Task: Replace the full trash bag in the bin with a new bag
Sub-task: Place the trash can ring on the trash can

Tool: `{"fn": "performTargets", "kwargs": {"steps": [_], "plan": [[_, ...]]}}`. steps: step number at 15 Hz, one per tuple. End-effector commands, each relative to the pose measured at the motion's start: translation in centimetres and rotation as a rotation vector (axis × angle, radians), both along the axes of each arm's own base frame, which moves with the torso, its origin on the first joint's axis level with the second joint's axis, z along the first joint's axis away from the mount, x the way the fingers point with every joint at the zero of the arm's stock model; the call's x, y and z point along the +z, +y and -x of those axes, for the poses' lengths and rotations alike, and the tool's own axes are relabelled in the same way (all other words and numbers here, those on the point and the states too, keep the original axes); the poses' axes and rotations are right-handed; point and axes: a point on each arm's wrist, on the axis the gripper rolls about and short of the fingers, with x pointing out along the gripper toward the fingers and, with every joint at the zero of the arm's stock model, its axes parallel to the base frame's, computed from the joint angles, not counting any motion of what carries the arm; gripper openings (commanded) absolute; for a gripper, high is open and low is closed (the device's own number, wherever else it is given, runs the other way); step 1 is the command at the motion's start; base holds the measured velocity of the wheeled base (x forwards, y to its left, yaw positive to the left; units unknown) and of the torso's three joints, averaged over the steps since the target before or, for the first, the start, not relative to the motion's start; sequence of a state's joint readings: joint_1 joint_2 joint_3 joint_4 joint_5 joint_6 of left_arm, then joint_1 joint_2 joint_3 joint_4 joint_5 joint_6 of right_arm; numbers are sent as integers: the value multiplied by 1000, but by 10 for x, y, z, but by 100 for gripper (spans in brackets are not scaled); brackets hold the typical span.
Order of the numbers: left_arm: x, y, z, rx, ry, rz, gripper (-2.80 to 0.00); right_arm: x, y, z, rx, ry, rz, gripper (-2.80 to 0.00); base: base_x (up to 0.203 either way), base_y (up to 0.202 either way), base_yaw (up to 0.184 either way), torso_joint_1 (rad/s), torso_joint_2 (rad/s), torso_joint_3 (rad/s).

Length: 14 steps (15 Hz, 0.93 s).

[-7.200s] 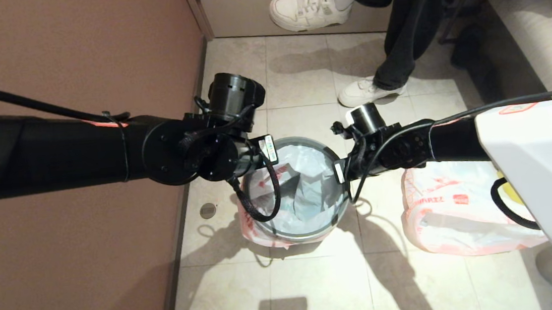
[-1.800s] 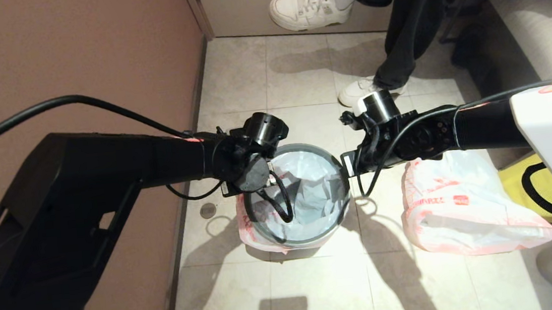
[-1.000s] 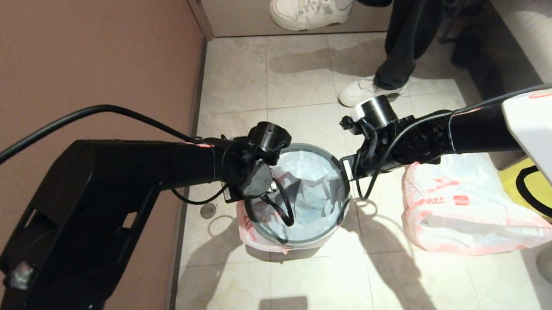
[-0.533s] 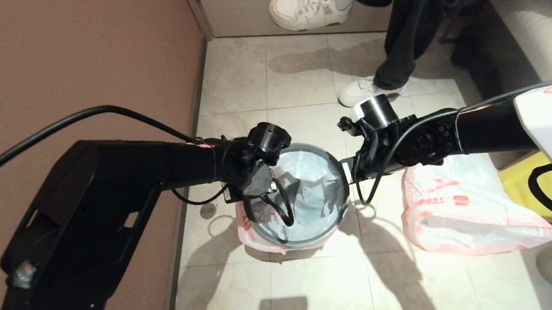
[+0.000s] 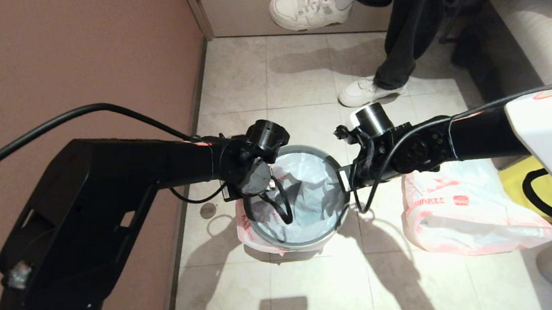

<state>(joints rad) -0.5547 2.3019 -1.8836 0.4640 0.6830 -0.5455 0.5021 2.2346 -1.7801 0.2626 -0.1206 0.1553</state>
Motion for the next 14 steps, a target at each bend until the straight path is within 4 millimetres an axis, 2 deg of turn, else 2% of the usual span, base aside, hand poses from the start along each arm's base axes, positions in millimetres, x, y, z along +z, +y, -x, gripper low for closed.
{"fn": "performTargets", "kwargs": {"steps": [1, 14], "plan": [[1, 0, 0, 6, -4, 1, -280, -6, 1, -1, 0, 12, 6, -280, 0, 0, 0, 0, 0, 0], [-15, 1, -8, 14, 21, -16, -280, -16, 3, -5, 1, 30, 12, -280, 0, 0, 0, 0, 0, 0]]}}
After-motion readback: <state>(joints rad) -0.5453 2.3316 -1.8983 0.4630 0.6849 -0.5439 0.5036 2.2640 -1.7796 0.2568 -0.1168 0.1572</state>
